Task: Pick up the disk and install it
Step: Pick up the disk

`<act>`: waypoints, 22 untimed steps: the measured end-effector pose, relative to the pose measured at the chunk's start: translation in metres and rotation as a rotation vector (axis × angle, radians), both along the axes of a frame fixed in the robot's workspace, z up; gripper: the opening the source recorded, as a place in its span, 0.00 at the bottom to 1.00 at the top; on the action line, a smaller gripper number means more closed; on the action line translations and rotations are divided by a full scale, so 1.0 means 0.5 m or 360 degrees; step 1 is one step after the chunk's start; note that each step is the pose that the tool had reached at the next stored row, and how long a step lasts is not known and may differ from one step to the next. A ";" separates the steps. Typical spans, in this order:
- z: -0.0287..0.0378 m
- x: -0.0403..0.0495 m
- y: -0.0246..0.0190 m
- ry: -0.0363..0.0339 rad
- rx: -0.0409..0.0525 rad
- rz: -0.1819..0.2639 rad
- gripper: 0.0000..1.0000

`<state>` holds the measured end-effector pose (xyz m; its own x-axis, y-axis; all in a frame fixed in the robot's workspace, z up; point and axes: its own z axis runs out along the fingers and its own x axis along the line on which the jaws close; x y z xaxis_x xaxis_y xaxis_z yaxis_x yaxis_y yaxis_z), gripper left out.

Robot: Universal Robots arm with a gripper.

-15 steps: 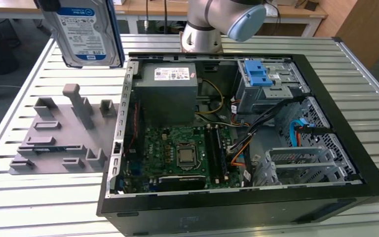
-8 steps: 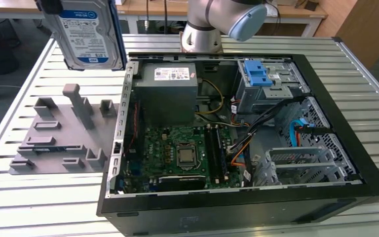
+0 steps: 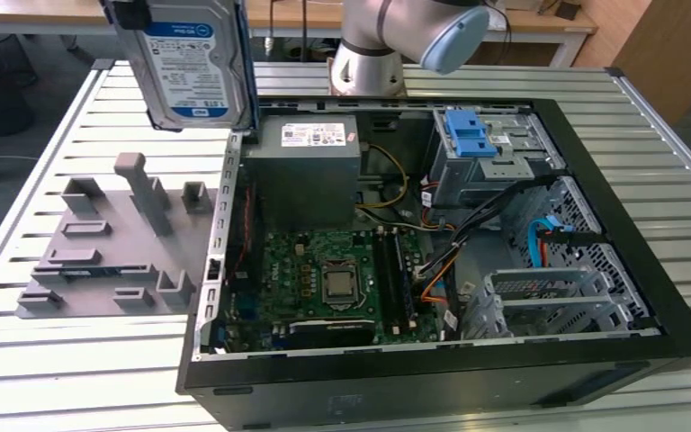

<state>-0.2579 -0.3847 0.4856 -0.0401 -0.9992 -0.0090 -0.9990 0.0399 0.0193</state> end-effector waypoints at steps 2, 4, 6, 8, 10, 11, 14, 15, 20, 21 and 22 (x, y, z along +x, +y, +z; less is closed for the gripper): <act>0.000 0.008 -0.0033 0.0000 0.0000 0.0000 0.36; 0.000 0.008 -0.0076 -0.0002 0.0002 0.0000 0.36; 0.000 0.008 -0.0118 -0.0015 0.0003 0.0002 0.36; 0.000 0.008 -0.0176 -0.0024 0.0004 0.0003 0.36; 0.000 0.008 -0.0257 -0.0025 0.0004 0.0004 0.36; -0.001 0.008 -0.0297 -0.0025 0.0004 0.0004 0.36; -0.001 0.009 -0.0359 -0.0025 0.0004 0.0006 0.36; -0.001 0.011 -0.0366 -0.0025 0.0004 0.0006 0.36; -0.001 0.038 -0.0378 -0.0025 0.0004 0.0007 0.36; -0.002 0.046 -0.0379 -0.0025 0.0004 0.0007 0.36; -0.002 0.055 -0.0380 -0.0025 0.0004 0.0008 0.36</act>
